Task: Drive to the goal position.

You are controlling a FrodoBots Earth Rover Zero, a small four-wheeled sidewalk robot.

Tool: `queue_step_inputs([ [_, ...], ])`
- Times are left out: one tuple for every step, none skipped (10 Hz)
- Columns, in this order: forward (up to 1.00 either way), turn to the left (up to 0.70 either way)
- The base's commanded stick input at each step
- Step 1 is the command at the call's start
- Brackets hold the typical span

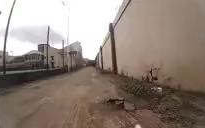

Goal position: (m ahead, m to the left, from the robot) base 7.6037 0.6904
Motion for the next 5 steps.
queue_step_inputs([
  [0.3,0.0],
  [0.3,0.0],
  [0.3,0.0],
  [0.3,0.0],
  [0.3,0.0],
])
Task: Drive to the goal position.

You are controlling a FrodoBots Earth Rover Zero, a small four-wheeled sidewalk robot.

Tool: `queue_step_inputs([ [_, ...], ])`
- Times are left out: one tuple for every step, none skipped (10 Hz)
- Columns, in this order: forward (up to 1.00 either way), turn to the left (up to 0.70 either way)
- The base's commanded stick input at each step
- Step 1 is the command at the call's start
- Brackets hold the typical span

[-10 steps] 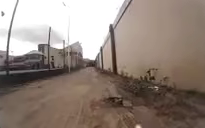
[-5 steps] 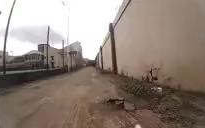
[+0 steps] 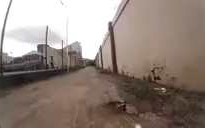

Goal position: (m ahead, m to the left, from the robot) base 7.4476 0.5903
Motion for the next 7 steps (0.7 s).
queue_step_inputs([
  [0.3,0.0],
  [0.3,0.0],
  [0.3,0.0],
  [0.3,0.0],
  [0.3,0.0],
  [0.3,0.0],
  [0.3,0.0],
])
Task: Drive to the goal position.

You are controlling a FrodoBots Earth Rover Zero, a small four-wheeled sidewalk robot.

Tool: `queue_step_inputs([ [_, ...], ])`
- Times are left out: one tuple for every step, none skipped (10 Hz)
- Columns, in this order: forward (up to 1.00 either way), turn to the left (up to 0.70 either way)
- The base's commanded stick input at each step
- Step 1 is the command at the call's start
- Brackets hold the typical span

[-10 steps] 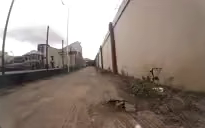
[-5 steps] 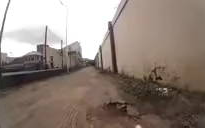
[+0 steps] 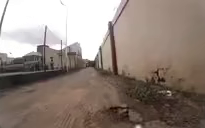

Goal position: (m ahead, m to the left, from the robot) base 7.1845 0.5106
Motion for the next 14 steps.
queue_step_inputs([
  [0.3,0.0],
  [0.3,0.0],
  [0.3,0.0],
  [0.3,0.0],
  [0.3,0.0],
  [0.3,0.0],
  [0.3,0.0],
  [0.3,0.0],
  [0.3,0.0],
  [0.3,0.0],
  [0.3,0.0],
  [0.3,0.0],
  [0.3,0.0],
  [0.3,0.0],
])
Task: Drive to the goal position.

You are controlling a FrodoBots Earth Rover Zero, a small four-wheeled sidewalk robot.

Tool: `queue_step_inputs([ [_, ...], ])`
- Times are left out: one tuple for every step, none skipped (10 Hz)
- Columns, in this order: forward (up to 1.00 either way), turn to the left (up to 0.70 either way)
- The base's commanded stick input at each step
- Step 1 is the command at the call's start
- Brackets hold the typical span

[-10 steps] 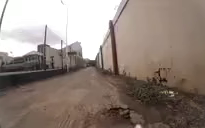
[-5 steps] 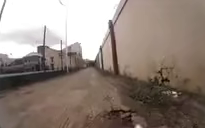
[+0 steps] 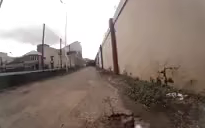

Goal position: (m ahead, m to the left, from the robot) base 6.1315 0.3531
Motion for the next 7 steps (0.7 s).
queue_step_inputs([
  [0.3,0.0],
  [0.3,0.0],
  [0.3,0.0],
  [0.3,0.0],
  [0.3,0.0],
  [0.3,0.0],
  [0.3,0.0],
])
